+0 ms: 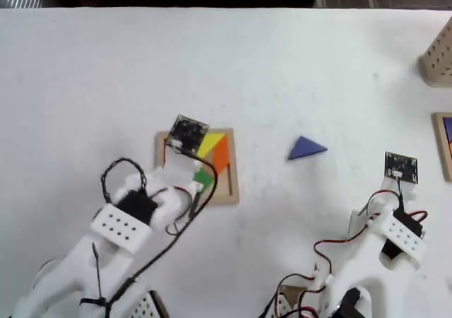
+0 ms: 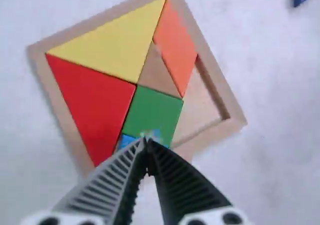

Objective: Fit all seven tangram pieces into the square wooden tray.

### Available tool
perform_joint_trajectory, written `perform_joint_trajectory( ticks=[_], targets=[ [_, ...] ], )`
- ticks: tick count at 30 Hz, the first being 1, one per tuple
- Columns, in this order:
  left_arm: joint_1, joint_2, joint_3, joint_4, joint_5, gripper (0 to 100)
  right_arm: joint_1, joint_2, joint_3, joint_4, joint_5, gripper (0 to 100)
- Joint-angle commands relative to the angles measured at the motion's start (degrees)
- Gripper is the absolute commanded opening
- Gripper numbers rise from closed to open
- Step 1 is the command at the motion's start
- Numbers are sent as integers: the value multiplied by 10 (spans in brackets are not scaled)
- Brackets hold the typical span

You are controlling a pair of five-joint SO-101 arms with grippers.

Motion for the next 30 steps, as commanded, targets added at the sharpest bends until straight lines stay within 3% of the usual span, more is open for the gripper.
perform_joint_trajectory(
  ticks=[1,8,19,23,30],
  targets=[
    [15,-15,-24,-43,7,20,-2,-12,-3,1,5,22],
    [15,14,-69,-61,36,20,19,-12,-6,0,5,22],
    [42,239,-215,-62,47,20,22,-12,-8,0,5,22],
    [-5,260,-215,-59,46,40,10,-12,-25,3,2,22],
    [-138,225,-215,55,45,238,-79,-12,-105,60,-45,80]
  ],
)
